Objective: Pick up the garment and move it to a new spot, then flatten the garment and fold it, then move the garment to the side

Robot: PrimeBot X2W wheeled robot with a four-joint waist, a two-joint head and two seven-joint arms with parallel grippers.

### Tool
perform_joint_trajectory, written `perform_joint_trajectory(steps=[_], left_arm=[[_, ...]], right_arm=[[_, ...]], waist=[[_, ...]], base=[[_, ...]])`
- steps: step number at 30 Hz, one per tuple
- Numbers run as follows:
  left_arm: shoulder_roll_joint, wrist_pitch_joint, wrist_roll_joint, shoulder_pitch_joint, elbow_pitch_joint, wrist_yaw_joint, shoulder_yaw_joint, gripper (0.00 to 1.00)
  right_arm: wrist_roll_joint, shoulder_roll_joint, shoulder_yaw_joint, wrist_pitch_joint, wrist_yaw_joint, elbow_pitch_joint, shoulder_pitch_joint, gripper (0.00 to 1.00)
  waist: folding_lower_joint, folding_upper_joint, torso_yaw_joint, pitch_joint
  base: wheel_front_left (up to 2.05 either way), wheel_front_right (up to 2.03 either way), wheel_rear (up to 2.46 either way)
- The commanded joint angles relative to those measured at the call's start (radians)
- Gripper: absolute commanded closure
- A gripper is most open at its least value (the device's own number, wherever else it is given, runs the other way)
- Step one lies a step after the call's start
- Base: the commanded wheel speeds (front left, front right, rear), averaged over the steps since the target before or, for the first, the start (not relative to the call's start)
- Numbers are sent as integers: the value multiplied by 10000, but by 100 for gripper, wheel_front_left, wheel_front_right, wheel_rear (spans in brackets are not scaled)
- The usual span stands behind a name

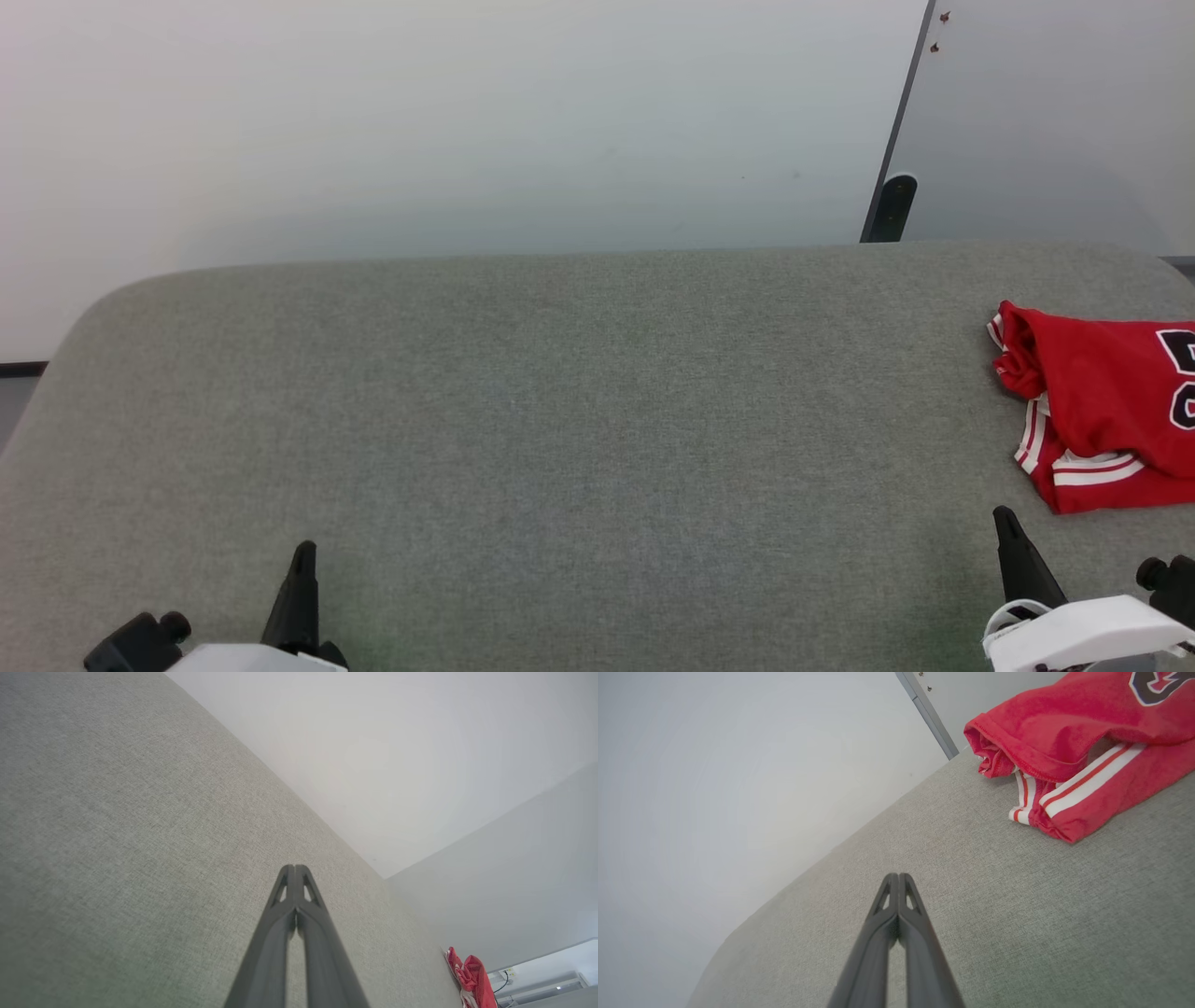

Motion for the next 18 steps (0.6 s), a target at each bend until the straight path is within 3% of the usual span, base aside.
perform_joint_trajectory(steps=[1, 18], left_arm=[[17, 56, -253, -270, -148, -15, 59, 100], [-172, 585, -2127, -491, -230, -20, 134, 100]], right_arm=[[289, -6, -66, 46, -5, -174, -280, 100], [2434, 155, -300, 577, -7, -433, -314, 100]], waist=[[0, -1, 2, 4], [0, -1, 33, 82]], base=[[0, 0, 0], [0, 0, 0]])
